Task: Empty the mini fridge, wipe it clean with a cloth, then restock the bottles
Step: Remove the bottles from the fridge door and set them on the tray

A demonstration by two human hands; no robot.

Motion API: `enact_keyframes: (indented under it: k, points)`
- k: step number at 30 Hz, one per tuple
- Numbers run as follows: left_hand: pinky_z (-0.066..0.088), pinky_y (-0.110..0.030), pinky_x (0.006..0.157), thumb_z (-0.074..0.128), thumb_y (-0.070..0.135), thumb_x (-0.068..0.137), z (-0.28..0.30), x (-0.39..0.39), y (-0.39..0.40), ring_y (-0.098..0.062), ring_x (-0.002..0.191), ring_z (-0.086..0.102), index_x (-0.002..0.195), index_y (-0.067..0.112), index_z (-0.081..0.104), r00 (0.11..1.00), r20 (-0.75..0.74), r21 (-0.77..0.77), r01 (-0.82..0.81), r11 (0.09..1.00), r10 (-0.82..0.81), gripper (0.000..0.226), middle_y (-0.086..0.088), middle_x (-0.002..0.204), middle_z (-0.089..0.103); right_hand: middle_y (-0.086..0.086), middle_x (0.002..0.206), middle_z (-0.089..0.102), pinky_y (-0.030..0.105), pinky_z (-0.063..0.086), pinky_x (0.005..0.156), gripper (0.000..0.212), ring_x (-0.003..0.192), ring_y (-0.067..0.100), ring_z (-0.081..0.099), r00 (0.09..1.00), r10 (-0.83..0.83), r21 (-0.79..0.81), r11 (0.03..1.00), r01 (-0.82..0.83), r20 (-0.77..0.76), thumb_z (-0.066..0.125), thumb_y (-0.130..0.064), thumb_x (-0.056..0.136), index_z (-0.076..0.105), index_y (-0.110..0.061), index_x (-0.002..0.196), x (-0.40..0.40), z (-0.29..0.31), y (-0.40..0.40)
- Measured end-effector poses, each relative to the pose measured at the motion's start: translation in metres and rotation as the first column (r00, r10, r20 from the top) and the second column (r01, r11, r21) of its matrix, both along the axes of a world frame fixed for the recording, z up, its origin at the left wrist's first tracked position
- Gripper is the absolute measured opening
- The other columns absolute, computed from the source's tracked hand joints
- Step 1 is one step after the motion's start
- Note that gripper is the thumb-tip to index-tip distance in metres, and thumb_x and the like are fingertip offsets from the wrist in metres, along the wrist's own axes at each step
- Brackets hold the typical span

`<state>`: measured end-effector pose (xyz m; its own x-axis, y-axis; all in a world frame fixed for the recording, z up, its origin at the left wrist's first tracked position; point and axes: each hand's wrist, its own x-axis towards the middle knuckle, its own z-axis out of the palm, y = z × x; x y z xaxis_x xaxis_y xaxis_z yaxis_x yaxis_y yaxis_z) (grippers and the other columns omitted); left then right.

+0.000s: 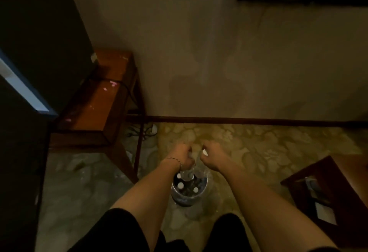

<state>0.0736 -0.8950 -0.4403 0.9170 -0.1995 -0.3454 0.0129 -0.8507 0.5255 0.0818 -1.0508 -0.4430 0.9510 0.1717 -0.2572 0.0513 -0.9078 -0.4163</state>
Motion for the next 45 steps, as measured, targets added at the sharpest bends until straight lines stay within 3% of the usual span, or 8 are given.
enact_keyframes:
  k: [6,12,18,24,30,36,41,45]
  points:
    - [0.043,-0.028,0.069,0.063,0.017,0.086,-0.155,0.03,-0.012,-0.024,0.091,0.058,0.105,0.011,0.064,0.998,-0.046,-0.034,-0.05,0.998,0.049,0.02,-0.012,0.111,0.062,0.011,0.106,0.06,0.037,0.052,0.08,0.021,0.096,0.028,0.059,0.998,0.007,0.011,1.0,-0.006,-0.063,0.059,-0.024,0.09,0.063,-0.011,0.105,0.034,-0.168,-0.005]
    - [0.053,-0.039,0.089,0.055,0.019,0.089,-0.29,0.057,-0.034,-0.026,0.098,0.061,0.102,0.023,0.065,0.994,-0.097,-0.01,-0.056,0.998,0.054,0.017,-0.007,0.112,0.066,0.016,0.118,0.059,0.032,0.044,0.075,0.029,0.101,0.031,0.058,0.988,0.019,0.001,1.0,-0.019,-0.151,0.056,-0.025,0.095,0.062,-0.01,0.119,0.057,-0.308,-0.021]
    - [0.047,-0.049,0.097,0.058,0.03,0.089,-0.373,0.063,-0.046,-0.034,0.104,0.056,0.116,0.016,0.06,0.981,-0.192,0.132,0.069,0.989,-0.043,0.03,-0.012,0.124,0.049,0.015,0.138,0.05,0.04,0.049,0.095,0.039,0.117,0.034,0.053,0.988,-0.041,-0.046,0.998,0.035,-0.151,0.055,-0.028,0.096,0.055,-0.014,0.132,0.071,-0.372,-0.028]
    - [0.047,-0.049,0.098,0.061,0.028,0.089,-0.414,0.067,-0.04,-0.033,0.111,0.056,0.12,0.016,0.059,0.977,-0.212,0.154,0.028,0.988,0.005,0.034,-0.012,0.127,0.051,0.015,0.121,0.054,0.039,0.05,0.082,0.031,0.102,0.031,0.055,0.997,-0.033,-0.018,0.999,0.032,-0.073,0.057,-0.031,0.095,0.058,-0.008,0.116,0.08,-0.396,-0.027]
    - [0.049,-0.044,0.094,0.059,0.034,0.091,-0.394,0.063,-0.035,-0.033,0.107,0.058,0.115,0.013,0.062,0.981,-0.186,0.143,-0.029,0.989,0.056,0.032,-0.013,0.126,0.055,0.014,0.137,0.049,0.042,0.049,0.093,0.048,0.119,0.033,0.051,0.993,0.01,-0.027,1.0,-0.013,-0.122,0.057,-0.034,0.094,0.051,-0.013,0.137,0.076,-0.385,-0.026]
    - [0.05,-0.043,0.094,0.062,0.034,0.086,-0.318,0.038,-0.02,-0.032,0.108,0.059,0.116,0.013,0.061,0.975,-0.197,0.13,-0.077,0.988,0.102,0.036,-0.013,0.121,0.059,0.014,0.156,0.032,0.042,0.04,0.109,0.063,0.138,0.034,0.037,0.957,0.051,-0.097,0.992,-0.082,-0.286,0.055,-0.03,0.095,0.033,-0.015,0.153,0.051,-0.319,-0.018]
    - [0.051,-0.036,0.082,0.061,0.026,0.088,-0.192,0.016,0.004,-0.028,0.1,0.061,0.11,0.013,0.064,0.979,-0.141,0.114,-0.135,0.984,0.15,0.026,-0.012,0.113,0.063,0.016,0.132,0.055,0.039,0.052,0.092,0.045,0.111,0.032,0.057,0.941,0.025,-0.064,0.997,-0.049,-0.337,0.057,-0.027,0.092,0.053,-0.015,0.136,0.027,-0.197,-0.004]
    - [0.05,-0.037,0.085,0.06,0.028,0.089,-0.083,-0.004,0.015,-0.029,0.104,0.058,0.111,0.012,0.062,0.987,-0.096,0.12,-0.114,0.986,0.125,0.027,-0.013,0.118,0.058,0.014,0.12,0.059,0.033,0.048,0.079,0.033,0.102,0.031,0.06,0.951,0.013,-0.072,0.997,-0.037,-0.308,0.058,-0.031,0.092,0.06,-0.015,0.12,0.004,-0.087,0.006]
